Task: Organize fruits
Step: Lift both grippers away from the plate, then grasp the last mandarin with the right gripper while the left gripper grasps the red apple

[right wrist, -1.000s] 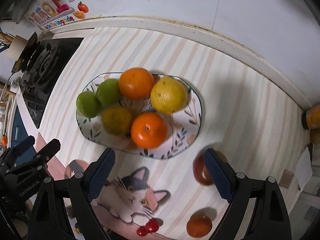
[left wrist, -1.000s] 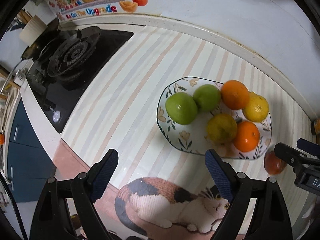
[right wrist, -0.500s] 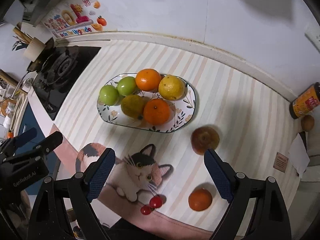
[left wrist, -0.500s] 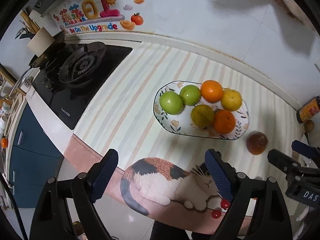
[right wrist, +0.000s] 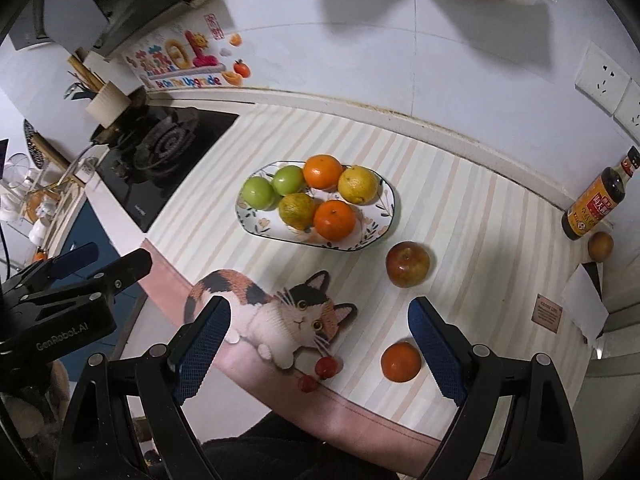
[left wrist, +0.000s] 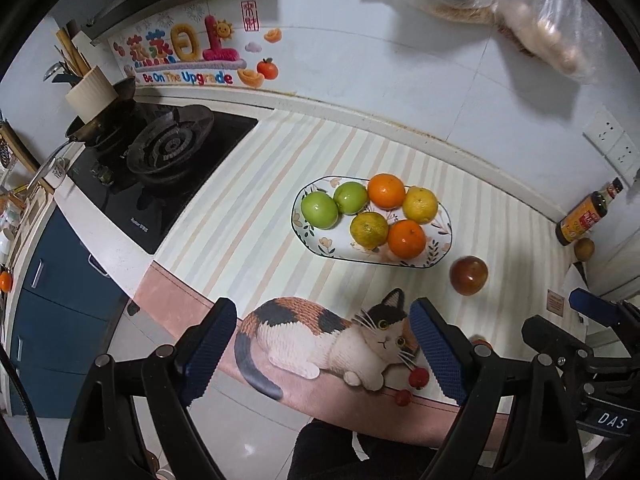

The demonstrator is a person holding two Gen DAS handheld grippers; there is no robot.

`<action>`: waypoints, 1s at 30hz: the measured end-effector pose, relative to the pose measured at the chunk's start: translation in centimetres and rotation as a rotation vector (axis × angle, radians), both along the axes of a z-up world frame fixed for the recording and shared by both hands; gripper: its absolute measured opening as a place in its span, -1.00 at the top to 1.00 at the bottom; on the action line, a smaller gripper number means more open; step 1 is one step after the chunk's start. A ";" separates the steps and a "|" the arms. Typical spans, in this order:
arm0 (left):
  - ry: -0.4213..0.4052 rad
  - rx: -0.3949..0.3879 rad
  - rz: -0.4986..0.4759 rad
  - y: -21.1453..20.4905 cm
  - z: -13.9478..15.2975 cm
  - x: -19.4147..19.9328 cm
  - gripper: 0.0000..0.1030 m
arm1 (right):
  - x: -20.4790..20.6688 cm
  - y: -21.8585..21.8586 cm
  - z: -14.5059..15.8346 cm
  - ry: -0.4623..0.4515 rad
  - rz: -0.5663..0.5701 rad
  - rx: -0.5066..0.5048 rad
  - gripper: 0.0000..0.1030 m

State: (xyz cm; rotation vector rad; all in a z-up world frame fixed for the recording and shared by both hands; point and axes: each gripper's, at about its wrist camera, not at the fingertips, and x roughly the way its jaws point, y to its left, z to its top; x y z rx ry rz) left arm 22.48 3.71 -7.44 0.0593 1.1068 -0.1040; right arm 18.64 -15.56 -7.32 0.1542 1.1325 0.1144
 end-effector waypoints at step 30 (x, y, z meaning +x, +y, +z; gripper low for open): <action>0.164 0.189 -0.170 -9.9 -11.5 2.2 -1.00 | -0.7 -10.3 -23.7 0.441 -0.308 0.206 -0.50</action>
